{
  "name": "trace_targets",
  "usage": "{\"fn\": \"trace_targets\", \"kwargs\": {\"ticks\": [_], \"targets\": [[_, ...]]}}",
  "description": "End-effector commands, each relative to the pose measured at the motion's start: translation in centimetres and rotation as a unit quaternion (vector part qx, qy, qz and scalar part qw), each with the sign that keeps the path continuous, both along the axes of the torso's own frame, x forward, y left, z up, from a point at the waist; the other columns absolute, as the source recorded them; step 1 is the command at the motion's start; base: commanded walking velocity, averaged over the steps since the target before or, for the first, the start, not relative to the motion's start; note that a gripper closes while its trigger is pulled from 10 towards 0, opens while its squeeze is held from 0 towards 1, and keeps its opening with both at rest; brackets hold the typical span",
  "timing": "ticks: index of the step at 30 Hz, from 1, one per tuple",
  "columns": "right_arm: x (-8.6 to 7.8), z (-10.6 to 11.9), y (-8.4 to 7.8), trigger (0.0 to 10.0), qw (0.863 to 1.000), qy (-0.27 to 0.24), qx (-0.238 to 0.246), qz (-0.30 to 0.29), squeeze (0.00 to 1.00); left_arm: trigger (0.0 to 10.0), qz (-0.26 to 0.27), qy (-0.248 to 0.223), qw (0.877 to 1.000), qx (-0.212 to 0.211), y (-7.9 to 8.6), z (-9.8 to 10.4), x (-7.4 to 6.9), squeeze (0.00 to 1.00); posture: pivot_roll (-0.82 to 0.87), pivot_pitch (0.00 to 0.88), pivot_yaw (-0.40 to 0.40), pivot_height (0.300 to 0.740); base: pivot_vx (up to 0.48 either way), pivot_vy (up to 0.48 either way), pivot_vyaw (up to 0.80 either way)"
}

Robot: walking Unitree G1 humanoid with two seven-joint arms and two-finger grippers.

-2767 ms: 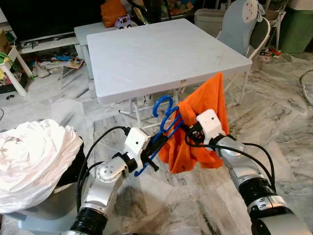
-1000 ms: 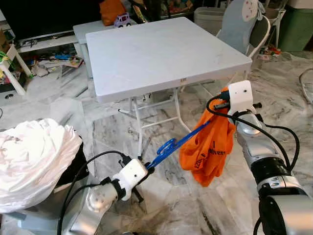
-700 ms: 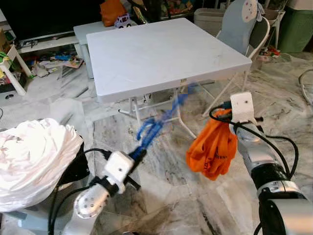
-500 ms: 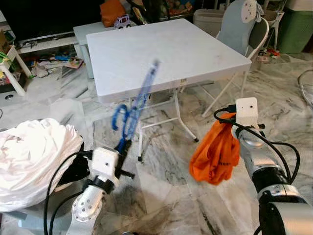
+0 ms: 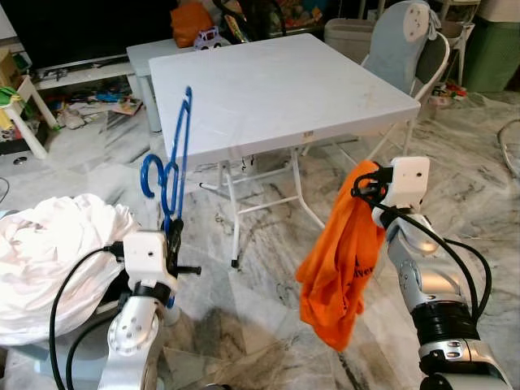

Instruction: Hang hanger

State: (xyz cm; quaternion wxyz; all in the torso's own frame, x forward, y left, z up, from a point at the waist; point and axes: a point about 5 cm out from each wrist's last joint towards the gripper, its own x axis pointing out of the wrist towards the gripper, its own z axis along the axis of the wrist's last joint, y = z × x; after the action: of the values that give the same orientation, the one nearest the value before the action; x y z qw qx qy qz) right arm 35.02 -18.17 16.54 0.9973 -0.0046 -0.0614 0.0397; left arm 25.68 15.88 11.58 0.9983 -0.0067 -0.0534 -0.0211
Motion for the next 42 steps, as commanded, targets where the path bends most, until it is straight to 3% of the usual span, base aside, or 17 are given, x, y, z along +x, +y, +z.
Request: {"fn": "trace_targets", "kwargs": {"ticks": [1, 13, 21, 23, 26, 29, 42], "targets": [[0.2, 1.5, 0.6, 10.0, 1.000, -0.024, 0.000, 0.005, 0.00, 10.0, 0.009, -0.013, 1.000, -0.011, 0.2, 0.9, 0.2, 0.00, -0.08, 0.000, 0.074, 0.740, 0.000, 0.000, 0.00], [-0.3, 1.9, 1.1, 10.0, 0.998, -0.024, 0.040, 0.030, 0.00, 10.0, 0.009, -0.010, 1.000, -0.023, -0.2, 1.3, 0.4, 0.00, -0.08, 0.000, 0.076, 0.740, 0.238, 0.000, 0.00], [-0.5, 1.8, 0.7, 10.0, 0.999, -0.022, 0.049, 0.011, 0.00, 10.0, 0.006, -0.010, 1.000, -0.025, -0.3, 1.6, 0.5, 0.00, -0.08, 0.000, 0.086, 0.740, 0.377, 0.000, 0.00], [-0.5, 1.7, 0.7, 10.0, 0.999, -0.021, 0.045, 0.009, 0.00, 10.0, 0.006, -0.012, 1.000, -0.025, -0.3, 1.8, 0.5, 0.00, -0.08, 0.000, 0.086, 0.740, 0.401, 0.000, 0.00], [-0.4, 1.7, 1.3, 10.0, 1.000, -0.024, -0.004, 0.009, 0.00, 10.0, 0.004, -0.013, 1.000, -0.024, -0.4, 1.9, 0.7, 0.00, -0.08, 0.000, 0.088, 0.740, 0.399, 0.000, 0.00], [-0.6, 2.5, 2.0, 10.0, 0.998, -0.052, 0.006, 0.046, 0.00, 10.0, 0.005, -0.007, 1.000, -0.022, -0.3, 1.6, 0.8, 0.00, -0.08, 0.000, 0.090, 0.740, 0.399, 0.000, 0.00], [-0.4, 1.7, 3.8, 10.0, 0.995, -0.019, -0.008, 0.095, 0.00, 10.0, 0.021, -0.015, 0.999, -0.019, 0.3, 2.0, 1.7, 0.00, -0.08, 0.000, 0.097, 0.740, 0.408, 0.000, 0.00]]}}
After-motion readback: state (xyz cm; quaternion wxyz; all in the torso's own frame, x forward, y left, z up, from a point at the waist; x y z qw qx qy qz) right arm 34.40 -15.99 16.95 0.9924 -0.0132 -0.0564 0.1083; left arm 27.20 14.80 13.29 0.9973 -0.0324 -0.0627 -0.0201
